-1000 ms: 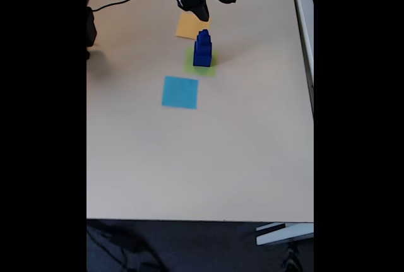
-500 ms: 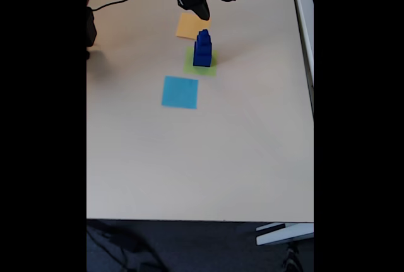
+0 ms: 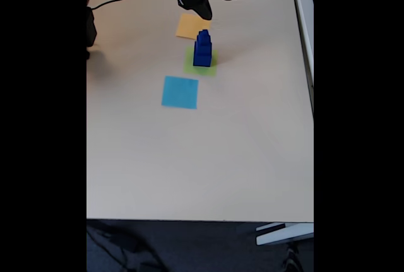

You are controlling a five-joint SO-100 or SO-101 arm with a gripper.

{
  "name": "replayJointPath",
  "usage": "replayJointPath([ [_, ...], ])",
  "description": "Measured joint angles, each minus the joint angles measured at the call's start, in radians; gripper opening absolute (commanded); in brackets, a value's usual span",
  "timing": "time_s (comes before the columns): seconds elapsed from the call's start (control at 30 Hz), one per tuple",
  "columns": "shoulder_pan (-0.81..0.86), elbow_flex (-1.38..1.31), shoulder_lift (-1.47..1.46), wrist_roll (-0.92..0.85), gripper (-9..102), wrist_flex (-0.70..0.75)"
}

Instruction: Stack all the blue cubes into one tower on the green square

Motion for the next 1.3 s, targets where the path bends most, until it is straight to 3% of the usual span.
replayJointPath([
  [0.77, 0.009, 0.051, -0.005, -0.018, 0, -0.144],
  [1.3, -0.003, 0.061, -0.038, -0.034, 0, -0.163],
])
